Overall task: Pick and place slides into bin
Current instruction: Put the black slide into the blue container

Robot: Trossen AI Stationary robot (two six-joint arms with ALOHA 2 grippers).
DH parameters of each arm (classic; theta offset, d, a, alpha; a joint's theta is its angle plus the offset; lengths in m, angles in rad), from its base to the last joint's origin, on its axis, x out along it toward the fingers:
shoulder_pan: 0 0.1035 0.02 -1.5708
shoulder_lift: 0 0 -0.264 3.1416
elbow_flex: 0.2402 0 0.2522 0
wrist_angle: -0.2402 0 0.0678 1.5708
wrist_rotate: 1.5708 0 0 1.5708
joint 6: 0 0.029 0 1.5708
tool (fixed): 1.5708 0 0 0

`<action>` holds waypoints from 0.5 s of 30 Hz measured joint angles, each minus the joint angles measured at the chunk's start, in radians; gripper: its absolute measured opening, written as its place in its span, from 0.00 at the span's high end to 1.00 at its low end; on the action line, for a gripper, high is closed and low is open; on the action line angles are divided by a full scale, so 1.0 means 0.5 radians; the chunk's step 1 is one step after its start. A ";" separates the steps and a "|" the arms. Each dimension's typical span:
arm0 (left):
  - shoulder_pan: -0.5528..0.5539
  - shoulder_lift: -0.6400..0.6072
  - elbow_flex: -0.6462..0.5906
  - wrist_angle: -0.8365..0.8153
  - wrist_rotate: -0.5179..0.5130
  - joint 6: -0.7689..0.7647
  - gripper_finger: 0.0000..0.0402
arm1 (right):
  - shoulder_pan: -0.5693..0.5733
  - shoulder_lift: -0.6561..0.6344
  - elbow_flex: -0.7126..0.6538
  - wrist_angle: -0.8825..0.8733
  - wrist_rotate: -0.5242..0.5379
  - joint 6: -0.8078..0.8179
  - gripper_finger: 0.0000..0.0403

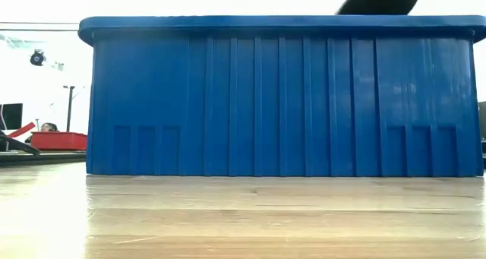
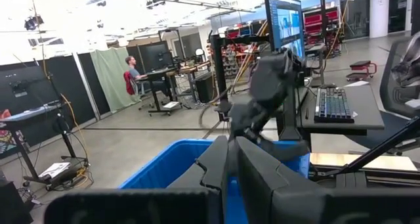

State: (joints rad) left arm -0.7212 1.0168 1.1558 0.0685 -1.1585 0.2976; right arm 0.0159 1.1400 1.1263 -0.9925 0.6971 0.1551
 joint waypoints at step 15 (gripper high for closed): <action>0.004 -0.041 0.015 0.016 -0.001 -0.004 0.96 | -0.862 0.224 -0.419 0.891 -0.047 -1.058 0.97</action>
State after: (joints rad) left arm -0.7193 0.9964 1.1633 0.0763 -1.1587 0.2958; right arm -0.4151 1.2519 0.9167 -0.5468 0.6737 -0.3739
